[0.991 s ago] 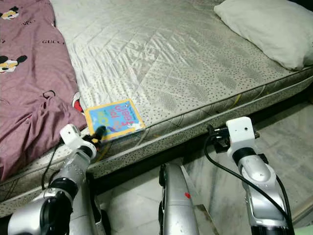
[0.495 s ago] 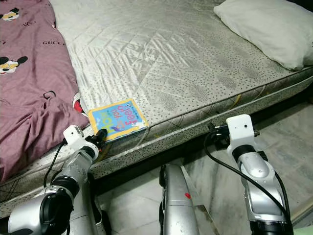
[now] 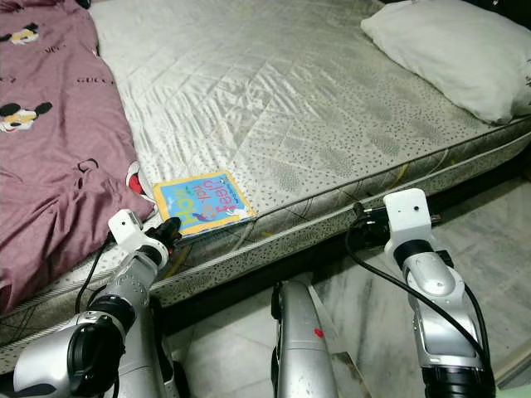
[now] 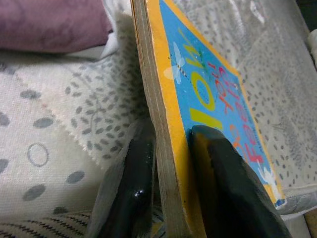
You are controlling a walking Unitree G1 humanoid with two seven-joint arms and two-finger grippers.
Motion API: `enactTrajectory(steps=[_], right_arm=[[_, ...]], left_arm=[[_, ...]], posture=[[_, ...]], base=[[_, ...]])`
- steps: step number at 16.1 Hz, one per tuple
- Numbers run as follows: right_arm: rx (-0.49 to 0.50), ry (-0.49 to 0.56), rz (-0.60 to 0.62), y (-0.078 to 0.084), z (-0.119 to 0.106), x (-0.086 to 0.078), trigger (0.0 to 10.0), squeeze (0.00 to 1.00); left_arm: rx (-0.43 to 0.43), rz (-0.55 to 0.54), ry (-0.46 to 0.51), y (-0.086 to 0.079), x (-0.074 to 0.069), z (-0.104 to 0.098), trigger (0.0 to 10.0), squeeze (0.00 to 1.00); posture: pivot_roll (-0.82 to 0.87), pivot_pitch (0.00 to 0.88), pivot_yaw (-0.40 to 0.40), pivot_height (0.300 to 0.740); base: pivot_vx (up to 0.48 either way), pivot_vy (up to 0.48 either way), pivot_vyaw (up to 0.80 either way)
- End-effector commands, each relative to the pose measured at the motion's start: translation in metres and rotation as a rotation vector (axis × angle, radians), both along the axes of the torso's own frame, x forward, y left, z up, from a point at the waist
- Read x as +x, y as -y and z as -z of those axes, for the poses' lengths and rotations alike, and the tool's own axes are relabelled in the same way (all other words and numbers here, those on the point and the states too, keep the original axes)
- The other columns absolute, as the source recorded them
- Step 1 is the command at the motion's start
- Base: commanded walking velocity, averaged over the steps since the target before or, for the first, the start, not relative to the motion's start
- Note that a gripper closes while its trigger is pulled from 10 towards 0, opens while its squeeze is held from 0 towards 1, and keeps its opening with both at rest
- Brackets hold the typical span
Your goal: Clean up the room
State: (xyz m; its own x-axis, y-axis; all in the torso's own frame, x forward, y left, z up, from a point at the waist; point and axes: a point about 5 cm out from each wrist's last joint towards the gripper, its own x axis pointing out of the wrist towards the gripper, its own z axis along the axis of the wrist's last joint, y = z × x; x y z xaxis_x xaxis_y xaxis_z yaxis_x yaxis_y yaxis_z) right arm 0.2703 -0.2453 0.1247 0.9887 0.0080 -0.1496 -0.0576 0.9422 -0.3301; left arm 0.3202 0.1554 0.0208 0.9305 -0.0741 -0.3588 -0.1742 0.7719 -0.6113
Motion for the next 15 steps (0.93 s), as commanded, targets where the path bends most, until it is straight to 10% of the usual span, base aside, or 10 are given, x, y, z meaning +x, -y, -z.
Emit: enactTrajectory(steps=[1, 5, 11, 15], right_arm=[[-0.005, 0.019, 0.011, 0.001, -0.003, 0.002, 10.0, 0.00], [-0.006, 0.047, 0.019, 0.000, -0.005, 0.008, 10.0, 0.00], [0.045, 0.107, 0.030, -0.012, -0.006, 0.026, 10.0, 0.00], [0.307, 0.086, -0.066, -0.059, 0.003, 0.039, 10.0, 0.00]], left_arm=[[0.023, 0.007, 0.011, -0.002, 0.003, -0.004, 0.0, 0.00], [0.089, -0.028, 0.077, -0.009, 0.007, -0.011, 0.0, 0.00], [0.487, -0.100, 0.358, -0.041, 0.031, -0.073, 0.0, 0.00], [0.623, -0.168, 0.439, -0.053, 0.017, -0.087, 0.0, 0.00]], posture=[[-0.29, 0.011, -0.011, 0.541], [-0.28, 0.000, -0.008, 0.541], [-0.20, 0.000, 0.017, 0.541], [-0.10, 0.000, 0.018, 0.541]], base=[[0.000, 0.000, 0.00], [0.000, 0.000, 0.00], [0.000, 0.000, 0.00], [0.000, 0.000, 0.00]])
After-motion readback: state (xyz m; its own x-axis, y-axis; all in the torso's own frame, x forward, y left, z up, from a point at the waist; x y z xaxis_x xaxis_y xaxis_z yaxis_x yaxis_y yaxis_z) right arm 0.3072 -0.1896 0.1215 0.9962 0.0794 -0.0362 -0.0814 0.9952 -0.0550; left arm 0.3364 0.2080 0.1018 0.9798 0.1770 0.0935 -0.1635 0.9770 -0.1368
